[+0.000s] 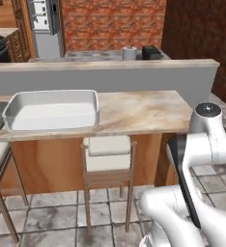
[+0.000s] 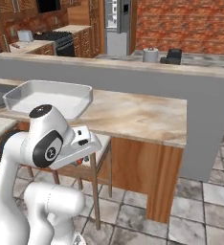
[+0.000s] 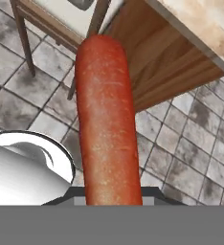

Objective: Place the cold items (carrot and squash) from the fridge in one tupperware on the dining counter. Place the warm items (hot dog and kebab skewer) in the stove area in another tupperware.

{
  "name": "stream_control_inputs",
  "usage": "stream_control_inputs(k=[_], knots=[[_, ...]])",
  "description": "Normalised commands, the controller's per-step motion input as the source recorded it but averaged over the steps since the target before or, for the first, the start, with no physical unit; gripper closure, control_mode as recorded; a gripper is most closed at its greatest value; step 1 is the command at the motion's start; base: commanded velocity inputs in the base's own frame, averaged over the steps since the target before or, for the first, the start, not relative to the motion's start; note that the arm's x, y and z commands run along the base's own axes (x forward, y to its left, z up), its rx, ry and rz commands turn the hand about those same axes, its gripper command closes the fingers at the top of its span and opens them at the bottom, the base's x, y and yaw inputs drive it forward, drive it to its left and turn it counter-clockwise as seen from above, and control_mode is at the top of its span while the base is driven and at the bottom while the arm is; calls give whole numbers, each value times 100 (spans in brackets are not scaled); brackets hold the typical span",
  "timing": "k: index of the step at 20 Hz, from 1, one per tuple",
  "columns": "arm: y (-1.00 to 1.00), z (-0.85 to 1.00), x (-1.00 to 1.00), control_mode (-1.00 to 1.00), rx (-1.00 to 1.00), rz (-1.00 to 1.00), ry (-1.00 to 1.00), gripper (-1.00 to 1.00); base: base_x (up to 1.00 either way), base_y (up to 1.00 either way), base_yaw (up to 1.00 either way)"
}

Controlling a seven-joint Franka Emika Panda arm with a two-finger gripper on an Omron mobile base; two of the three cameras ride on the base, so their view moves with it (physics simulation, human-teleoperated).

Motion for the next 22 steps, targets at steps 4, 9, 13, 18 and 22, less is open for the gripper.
stream_control_inputs(k=[4, 9, 13, 18, 22], knots=[[0, 0, 0, 100, 0, 0, 0, 100, -28, 98, -16], [0, 0, 0, 100, 0, 0, 0, 100, -2, 92, -11], [0, 0, 0, 100, 0, 0, 0, 100, 0, 72, -7], [0, 0, 0, 100, 0, 0, 0, 100, 0, 54, -2], [0, 0, 0, 100, 0, 0, 0, 100, 0, 45, 0]])
